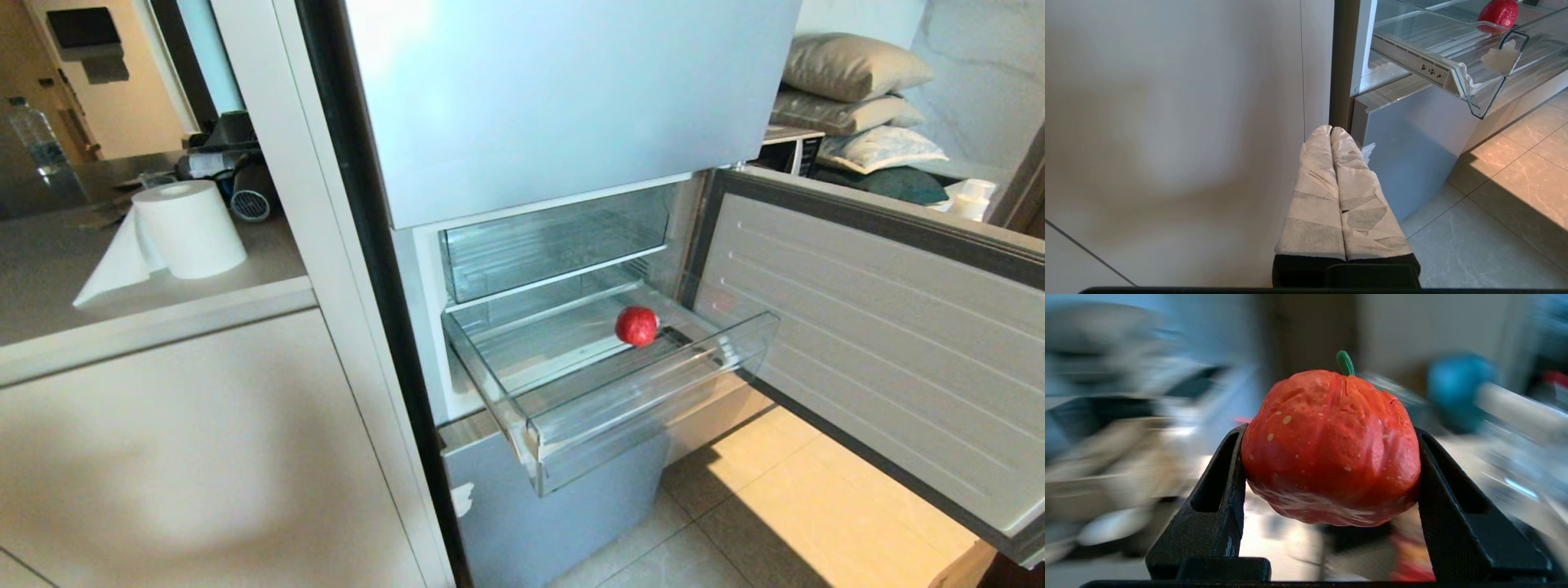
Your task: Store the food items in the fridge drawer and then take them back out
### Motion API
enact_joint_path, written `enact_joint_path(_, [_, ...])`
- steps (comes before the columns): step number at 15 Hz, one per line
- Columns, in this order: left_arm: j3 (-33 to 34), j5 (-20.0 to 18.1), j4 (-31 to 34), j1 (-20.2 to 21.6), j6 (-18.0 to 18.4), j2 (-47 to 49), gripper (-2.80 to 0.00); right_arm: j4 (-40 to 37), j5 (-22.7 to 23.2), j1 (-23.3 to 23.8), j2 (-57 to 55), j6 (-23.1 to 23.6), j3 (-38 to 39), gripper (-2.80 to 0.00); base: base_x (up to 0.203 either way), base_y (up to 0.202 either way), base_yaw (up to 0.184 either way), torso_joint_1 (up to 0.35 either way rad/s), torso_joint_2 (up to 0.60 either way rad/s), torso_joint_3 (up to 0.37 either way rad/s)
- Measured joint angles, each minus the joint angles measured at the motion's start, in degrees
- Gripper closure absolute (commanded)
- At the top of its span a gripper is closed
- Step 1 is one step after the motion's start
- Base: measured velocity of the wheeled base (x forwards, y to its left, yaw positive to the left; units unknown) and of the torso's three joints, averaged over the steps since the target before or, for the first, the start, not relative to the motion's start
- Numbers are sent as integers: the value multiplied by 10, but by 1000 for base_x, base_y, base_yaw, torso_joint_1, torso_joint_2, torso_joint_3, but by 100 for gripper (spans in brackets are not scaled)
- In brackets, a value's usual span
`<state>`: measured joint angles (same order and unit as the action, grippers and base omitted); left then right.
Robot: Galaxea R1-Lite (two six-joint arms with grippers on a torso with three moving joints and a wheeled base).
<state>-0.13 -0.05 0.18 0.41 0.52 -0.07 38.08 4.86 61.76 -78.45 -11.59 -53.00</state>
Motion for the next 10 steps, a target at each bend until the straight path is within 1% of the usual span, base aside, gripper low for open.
enact_joint_path(1, [0,0,0,0,0,0,0,-6,-4,-65,26,5,-5,0,0,0,0,0,0,0])
enact_joint_path(3, [0,0,0,0,0,0,0,-25,-27,-216,65,25,-11,0,0,0,0,0,0,0])
enact_joint_path(5, [0,0,0,0,0,0,0,-49,-77,-393,89,48,-11,0,0,0,0,0,0,0])
enact_joint_path(7, [0,0,0,0,0,0,0,-78,-141,-583,97,62,-2,0,0,0,0,0,0,0])
enact_joint_path(8, [0,0,0,0,0,0,0,-90,-170,-659,91,62,2,0,0,0,0,0,0,0])
enact_joint_path(9, [0,0,0,0,0,0,0,-102,-195,-724,74,56,5,0,0,0,0,0,0,0])
enact_joint_path(10, [0,0,0,0,0,0,0,-110,-207,-770,48,50,5,0,0,0,0,0,0,0])
